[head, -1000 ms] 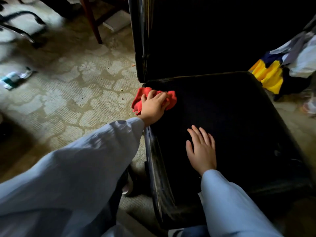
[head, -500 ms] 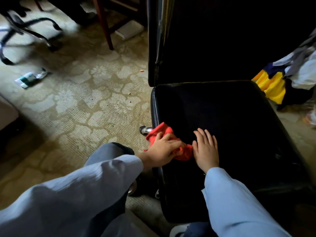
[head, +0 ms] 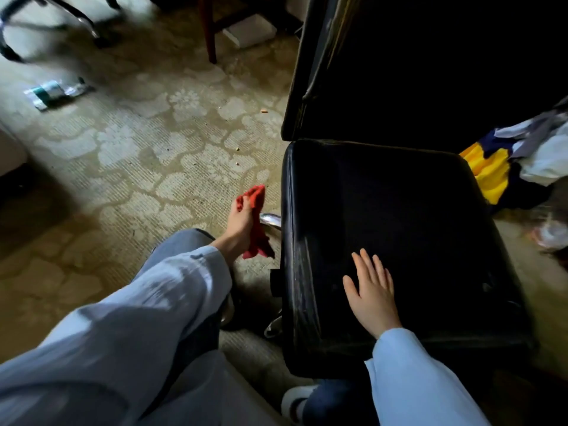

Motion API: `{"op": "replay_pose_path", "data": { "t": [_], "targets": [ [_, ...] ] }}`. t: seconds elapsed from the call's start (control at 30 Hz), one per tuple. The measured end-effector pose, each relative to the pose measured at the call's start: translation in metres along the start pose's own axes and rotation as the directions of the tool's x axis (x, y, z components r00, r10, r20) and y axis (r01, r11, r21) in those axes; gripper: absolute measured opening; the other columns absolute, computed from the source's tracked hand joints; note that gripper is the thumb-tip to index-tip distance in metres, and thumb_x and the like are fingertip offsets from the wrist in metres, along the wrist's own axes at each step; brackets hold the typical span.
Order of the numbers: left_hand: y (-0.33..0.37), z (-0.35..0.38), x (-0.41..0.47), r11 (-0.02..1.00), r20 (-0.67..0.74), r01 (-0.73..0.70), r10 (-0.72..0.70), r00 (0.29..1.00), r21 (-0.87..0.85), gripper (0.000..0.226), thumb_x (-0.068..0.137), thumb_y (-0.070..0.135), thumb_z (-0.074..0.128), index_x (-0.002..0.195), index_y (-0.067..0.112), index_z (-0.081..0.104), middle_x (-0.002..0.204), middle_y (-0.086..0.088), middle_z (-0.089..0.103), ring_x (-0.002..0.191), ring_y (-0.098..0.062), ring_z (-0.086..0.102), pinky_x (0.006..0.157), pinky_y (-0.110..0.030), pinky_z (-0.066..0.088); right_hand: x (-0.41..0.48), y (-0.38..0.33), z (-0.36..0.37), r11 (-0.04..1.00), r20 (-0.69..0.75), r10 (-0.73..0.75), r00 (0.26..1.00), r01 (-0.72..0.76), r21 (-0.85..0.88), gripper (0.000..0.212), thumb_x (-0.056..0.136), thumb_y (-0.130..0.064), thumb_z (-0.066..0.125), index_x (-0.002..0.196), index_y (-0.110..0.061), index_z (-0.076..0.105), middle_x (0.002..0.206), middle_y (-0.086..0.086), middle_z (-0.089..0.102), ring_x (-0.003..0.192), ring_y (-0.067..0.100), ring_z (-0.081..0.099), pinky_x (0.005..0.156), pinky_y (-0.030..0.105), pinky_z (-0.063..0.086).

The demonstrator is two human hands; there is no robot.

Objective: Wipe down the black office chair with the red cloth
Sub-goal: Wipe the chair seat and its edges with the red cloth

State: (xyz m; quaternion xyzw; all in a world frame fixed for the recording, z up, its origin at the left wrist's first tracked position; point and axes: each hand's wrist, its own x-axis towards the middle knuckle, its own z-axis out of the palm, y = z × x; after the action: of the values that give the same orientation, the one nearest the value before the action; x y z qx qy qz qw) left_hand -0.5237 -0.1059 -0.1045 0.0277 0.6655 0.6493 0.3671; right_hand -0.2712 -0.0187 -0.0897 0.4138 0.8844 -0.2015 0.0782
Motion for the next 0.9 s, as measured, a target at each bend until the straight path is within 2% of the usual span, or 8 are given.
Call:
{"op": "replay_pose_path", "data": {
  "t": [0.17, 0.3, 0.4, 0.5, 0.6, 0.7, 0.83, 0.9],
  "targets": [
    [-0.030, 0.031, -0.006, 0.999, 0.116, 0.037, -0.035, 0.993, -0.015, 0.012, 0.101, 0.028, 0.038, 0.098, 0.024, 0.049, 0.084, 0.002, 0.053, 0.070, -0.008, 0.049, 0.058, -0.023, 0.043, -0.006, -0.002, 0.005, 0.999, 0.149, 0.015, 0.989, -0.010, -0.036, 0.067, 0.099, -0.043, 0.031, 0.148, -0.025, -0.011, 0.146, -0.014, -0.027, 0.140, 0.014, -0.025, 0.110, 0.034, -0.019],
    [-0.050, 0.036, -0.018, 0.998, 0.052, -0.032, 0.035, 0.998, -0.050, 0.013, 0.102, 0.012, 0.035, 0.110, 0.016, 0.043, 0.095, 0.007, 0.053, 0.082, 0.006, 0.052, 0.077, -0.005, 0.041, 0.000, 0.000, 0.000, 1.000, 0.239, 0.004, 0.971, -0.004, -0.003, 0.072, 0.098, -0.045, 0.034, 0.148, -0.024, -0.013, 0.152, -0.008, -0.025, 0.138, 0.014, -0.028, 0.109, 0.033, -0.021],
    [-0.058, 0.035, -0.031, 0.997, 0.074, -0.074, 0.074, 0.994, -0.013, 0.017, 0.101, 0.010, 0.036, 0.114, 0.015, 0.044, 0.107, 0.001, 0.054, 0.098, -0.001, 0.052, 0.095, -0.019, 0.038, 0.001, -0.003, -0.002, 0.999, 0.258, 0.031, 0.966, -0.027, -0.019, 0.071, 0.098, -0.045, 0.034, 0.148, -0.025, -0.013, 0.153, -0.007, -0.024, 0.139, 0.014, -0.027, 0.110, 0.034, -0.020],
    [-0.068, 0.031, -0.049, 0.996, 0.066, -0.093, 0.092, 0.994, 0.013, 0.019, 0.100, 0.007, 0.037, 0.096, 0.023, 0.045, 0.095, 0.006, 0.054, 0.085, 0.009, 0.053, 0.085, -0.011, 0.039, 0.000, -0.008, -0.003, 0.998, 0.261, 0.052, 0.964, -0.043, -0.040, 0.070, 0.098, -0.046, 0.033, 0.148, -0.026, -0.013, 0.154, -0.006, -0.023, 0.140, 0.016, -0.026, 0.111, 0.035, -0.018],
    [-0.070, 0.025, -0.068, 0.997, 0.102, -0.036, 0.030, 0.994, 0.062, 0.019, 0.100, 0.011, 0.039, 0.089, 0.026, 0.044, 0.090, 0.008, 0.055, 0.083, 0.002, 0.051, 0.077, -0.009, 0.039, 0.002, -0.008, -0.002, 0.995, 0.256, 0.073, 0.964, -0.054, -0.080, 0.070, 0.098, -0.047, 0.032, 0.148, -0.025, -0.012, 0.155, -0.005, -0.023, 0.141, 0.018, -0.025, 0.112, 0.037, -0.016],
    [-0.078, 0.016, -0.080, 0.993, 0.135, 0.011, -0.028, 0.990, 0.121, 0.016, 0.100, 0.014, 0.040, 0.088, 0.024, 0.045, 0.087, 0.004, 0.057, 0.082, -0.008, 0.053, 0.084, -0.025, 0.038, 0.002, -0.008, 0.001, 0.995, 0.238, 0.076, 0.968, -0.058, -0.084, 0.070, 0.098, -0.047, 0.032, 0.149, -0.026, -0.012, 0.155, -0.005, -0.022, 0.141, 0.018, -0.025, 0.113, 0.038, -0.015],
    [-0.077, 0.006, -0.085, 0.936, 0.167, 0.043, -0.107, 0.980, 0.351, 0.007, 0.100, 0.023, 0.043, 0.100, 0.027, 0.048, 0.101, -0.003, 0.062, 0.094, -0.021, 0.057, 0.088, -0.033, 0.040, 0.004, -0.014, 0.005, 0.993, 0.215, 0.103, 0.971, -0.087, -0.080, 0.069, 0.098, -0.047, 0.031, 0.148, -0.028, -0.011, 0.155, -0.006, -0.022, 0.141, 0.018, -0.025, 0.112, 0.038, -0.016],
    [-0.070, 0.002, -0.084, 0.871, 0.186, 0.017, -0.124, 0.975, 0.492, 0.016, 0.099, 0.026, 0.042, 0.113, 0.019, 0.049, 0.104, -0.006, 0.063, 0.096, -0.023, 0.058, 0.084, -0.030, 0.040, 0.006, -0.019, 0.008, 0.988, 0.196, 0.138, 0.971, -0.121, -0.095, 0.066, 0.098, -0.050, 0.025, 0.148, -0.028, -0.012, 0.155, -0.006, -0.022, 0.141, 0.018, -0.025, 0.113, 0.039, -0.016]
  ]
}}
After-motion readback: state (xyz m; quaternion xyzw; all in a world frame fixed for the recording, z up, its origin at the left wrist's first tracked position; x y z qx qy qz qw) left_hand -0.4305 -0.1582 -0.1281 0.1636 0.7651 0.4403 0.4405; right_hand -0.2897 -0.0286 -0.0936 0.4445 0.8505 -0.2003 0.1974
